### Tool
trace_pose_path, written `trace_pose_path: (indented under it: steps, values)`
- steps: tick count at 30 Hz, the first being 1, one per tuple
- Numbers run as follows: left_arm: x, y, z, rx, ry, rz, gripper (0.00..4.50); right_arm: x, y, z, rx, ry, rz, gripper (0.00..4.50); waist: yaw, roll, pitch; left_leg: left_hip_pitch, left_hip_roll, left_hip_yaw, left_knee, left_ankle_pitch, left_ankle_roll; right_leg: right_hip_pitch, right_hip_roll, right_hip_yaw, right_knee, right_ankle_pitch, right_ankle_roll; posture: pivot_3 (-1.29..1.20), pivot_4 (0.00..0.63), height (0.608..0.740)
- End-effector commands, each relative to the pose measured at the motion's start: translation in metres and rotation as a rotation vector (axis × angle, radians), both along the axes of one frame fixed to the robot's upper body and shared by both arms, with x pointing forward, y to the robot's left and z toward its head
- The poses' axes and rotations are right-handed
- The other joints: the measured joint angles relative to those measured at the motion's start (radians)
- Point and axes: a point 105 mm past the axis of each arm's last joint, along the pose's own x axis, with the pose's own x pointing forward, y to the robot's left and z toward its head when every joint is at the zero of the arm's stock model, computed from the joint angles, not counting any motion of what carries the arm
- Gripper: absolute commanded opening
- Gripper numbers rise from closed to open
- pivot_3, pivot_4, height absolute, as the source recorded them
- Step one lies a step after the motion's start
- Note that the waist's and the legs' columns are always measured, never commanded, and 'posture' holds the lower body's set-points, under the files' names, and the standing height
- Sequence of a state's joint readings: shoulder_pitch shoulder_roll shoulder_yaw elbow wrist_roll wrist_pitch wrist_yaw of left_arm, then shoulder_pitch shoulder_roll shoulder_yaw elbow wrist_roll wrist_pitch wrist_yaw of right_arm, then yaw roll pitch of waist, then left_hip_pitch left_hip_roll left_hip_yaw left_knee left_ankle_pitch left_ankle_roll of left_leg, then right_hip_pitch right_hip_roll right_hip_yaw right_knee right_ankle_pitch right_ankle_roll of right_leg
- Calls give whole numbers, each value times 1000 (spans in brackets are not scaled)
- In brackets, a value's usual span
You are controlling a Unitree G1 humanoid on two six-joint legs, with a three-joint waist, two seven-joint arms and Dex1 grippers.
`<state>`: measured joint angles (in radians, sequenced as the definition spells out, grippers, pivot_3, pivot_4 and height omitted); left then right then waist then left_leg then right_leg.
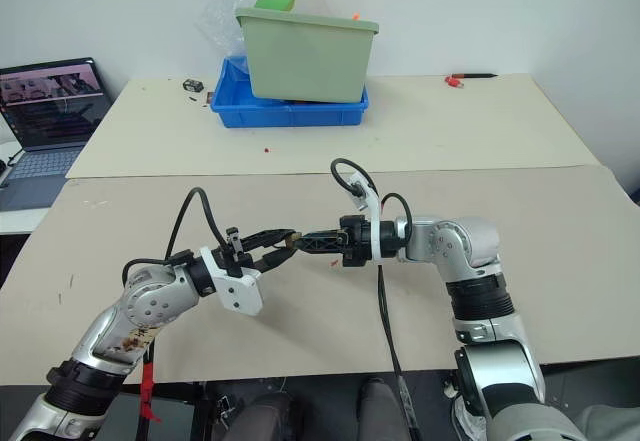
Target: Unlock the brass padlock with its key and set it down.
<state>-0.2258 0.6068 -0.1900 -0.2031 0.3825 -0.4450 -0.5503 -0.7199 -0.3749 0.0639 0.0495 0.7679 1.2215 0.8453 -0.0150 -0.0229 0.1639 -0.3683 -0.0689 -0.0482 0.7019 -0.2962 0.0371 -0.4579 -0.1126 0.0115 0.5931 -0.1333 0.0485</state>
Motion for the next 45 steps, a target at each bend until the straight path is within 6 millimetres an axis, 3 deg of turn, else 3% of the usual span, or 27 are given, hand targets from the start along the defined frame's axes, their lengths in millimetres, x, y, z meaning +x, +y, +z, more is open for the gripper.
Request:
trace_pose_path:
  steps: [1,11,12,13,20,26,28,32,35,41,42,43,44,45]
  values:
    - [-9,-12,13,-41,-45,-69,801,2,4,14,29,-39,7,164,1,0,0,0,0,0,0,0,0,0,0,0,0,0,0,0,150,740]
    - [-10,-13,14,-53,-36,-83,801,3,5,18,38,-40,6,164,0,0,0,0,0,0,0,0,0,0,0,0,0,0,0,0,150,740]
    - [-11,-13,14,-53,-36,-83,1824,3,5,18,39,-41,6,164,0,0,0,0,0,0,0,0,0,0,0,0,0,0,0,0,150,740]
    - [-11,-13,14,-53,-36,-83,1954,3,5,19,41,-41,5,164,0,0,0,0,0,0,0,0,0,0,0,0,0,0,0,0,150,740]
    - [-11,-13,14,-48,-37,-84,4476,3,6,20,45,-42,6,164,0,0,0,0,0,0,0,0,0,0,0,0,0,0,0,0,150,740]
    - [-11,-7,19,-74,-40,-76,4476,10,-2,13,21,-31,-37,164,1,0,0,0,0,0,0,0,0,0,0,0,0,0,0,0,150,740]
    - [-9,0,24,-154,37,-56,4476,14,-8,8,2,-28,-64,164,1,0,0,0,0,0,0,0,0,0,0,0,0,0,0,0,150,740]
    - [-10,7,46,-477,407,-67,4476,15,-18,5,-16,-27,-81,164,-1,0,0,0,0,0,0,0,0,0,0,0,0,0,0,0,150,740]
    - [-15,7,48,-489,507,-91,3820,15,-20,4,-19,-26,-82,164,-6,0,0,0,0,0,0,0,0,0,0,0,0,0,0,0,150,740]
    - [-16,5,39,-524,691,-81,1261,15,-19,4,-20,-28,-81,164,-5,0,0,0,0,0,0,0,0,0,1,0,0,0,0,0,150,740]
    - [-16,6,38,-540,721,-76,1048,15,-19,4,-21,-29,-81,164,-5,0,0,0,0,0,0,0,0,0,1,0,0,0,0,0,150,740]
    - [-15,7,36,-553,756,-64,402,15,-19,4,-19,-30,-81,164,-5,0,0,0,0,0,0,0,0,0,1,0,0,0,0,0,150,740]
    - [-14,9,35,-564,788,-56,58,15,-19,4,-18,-31,-81,164,-5,0,0,0,0,0,0,0,0,0,1,0,0,0,0,0,150,740]
    - [-12,11,34,-588,816,-44,58,14,-19,5,-17,-32,-80,164,-5,0,0,0,0,0,0,0,0,0,1,0,0,0,0,0,150,740]
